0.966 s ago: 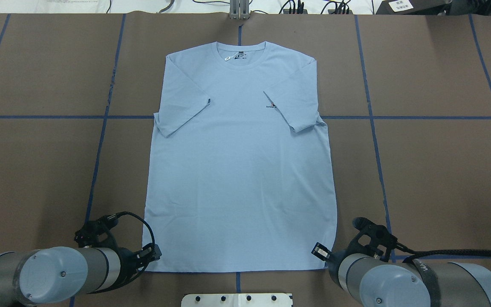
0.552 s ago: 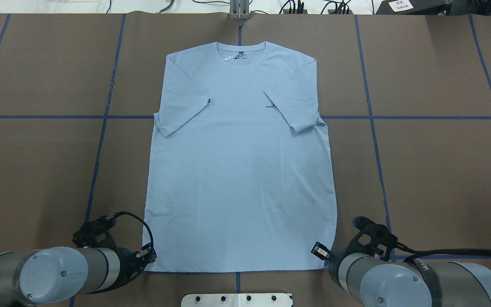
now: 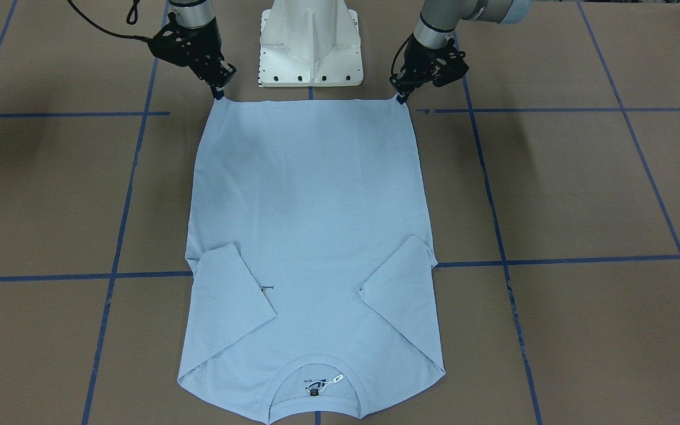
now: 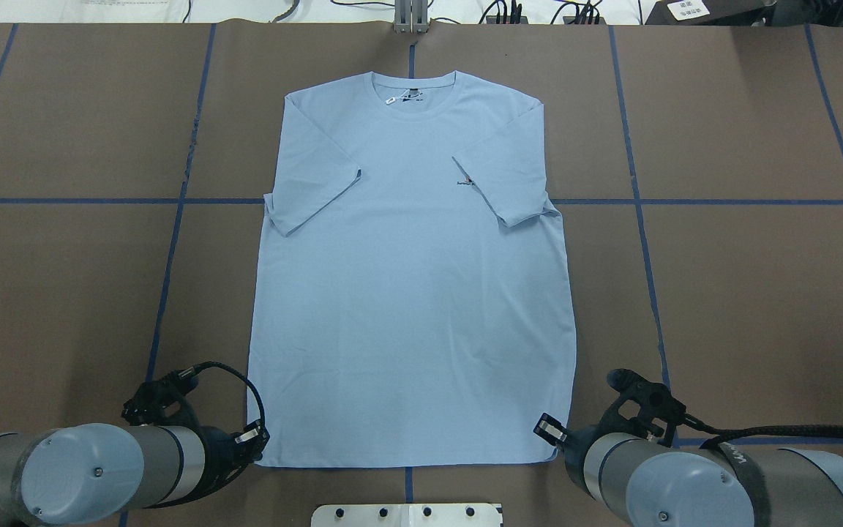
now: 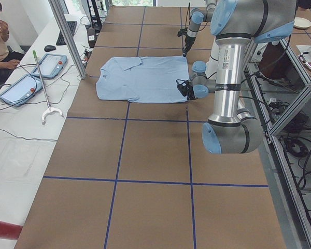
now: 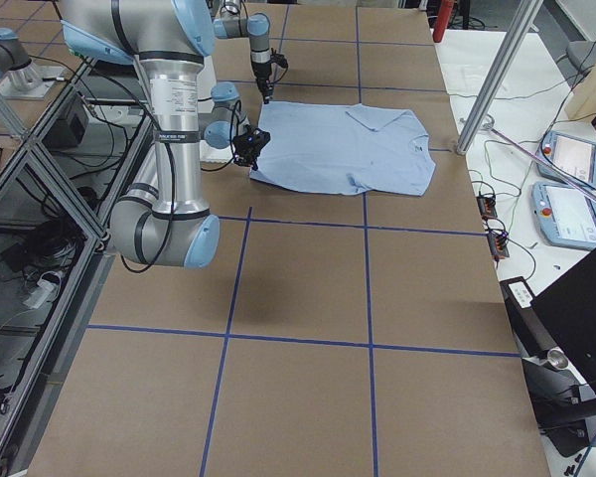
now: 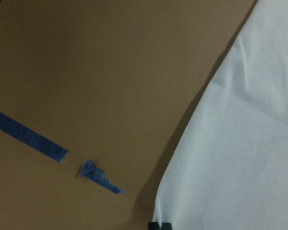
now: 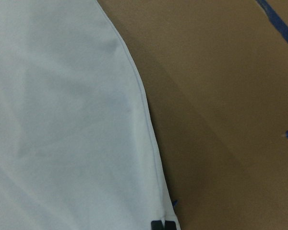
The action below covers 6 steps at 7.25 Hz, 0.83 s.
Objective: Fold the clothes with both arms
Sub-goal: 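Lift the hem with both grippers and fold it toward the collar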
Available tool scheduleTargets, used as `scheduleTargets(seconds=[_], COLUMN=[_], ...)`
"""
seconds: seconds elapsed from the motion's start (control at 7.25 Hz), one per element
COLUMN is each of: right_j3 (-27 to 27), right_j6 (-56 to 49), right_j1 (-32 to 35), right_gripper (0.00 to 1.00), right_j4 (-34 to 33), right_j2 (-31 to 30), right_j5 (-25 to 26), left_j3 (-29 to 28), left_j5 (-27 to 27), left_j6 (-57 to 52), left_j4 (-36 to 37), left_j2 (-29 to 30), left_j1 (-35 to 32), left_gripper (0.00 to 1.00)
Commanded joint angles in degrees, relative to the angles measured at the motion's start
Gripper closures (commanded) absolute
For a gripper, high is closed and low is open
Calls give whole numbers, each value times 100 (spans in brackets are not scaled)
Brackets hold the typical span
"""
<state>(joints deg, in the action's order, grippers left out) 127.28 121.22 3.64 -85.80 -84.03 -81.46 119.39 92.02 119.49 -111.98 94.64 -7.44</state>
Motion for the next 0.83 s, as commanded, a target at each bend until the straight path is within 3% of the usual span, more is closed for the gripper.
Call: scheduleTargets(seconds=[0.0,0.41,0.55,0.69], right_j3=[332,702,667,406], right_j6=[7,-10,-63,-290], right_j1=[23,127,372,722], right_gripper=[100,100,100,100], right_j4=[-7,-16,-16,-25], right_j2=[-122,-466,-352,6], right_j5=[-18,-45,-62,-63], left_j3=[233,865,849,736], left_j5=[71,334,308,326], left_j6=[688,568,-286,-991], left_j4=[167,360,352,387], left_j2=[37,63,211,570], left_j1=[67,-2,-116,-743], left_gripper=[100,100,100,100])
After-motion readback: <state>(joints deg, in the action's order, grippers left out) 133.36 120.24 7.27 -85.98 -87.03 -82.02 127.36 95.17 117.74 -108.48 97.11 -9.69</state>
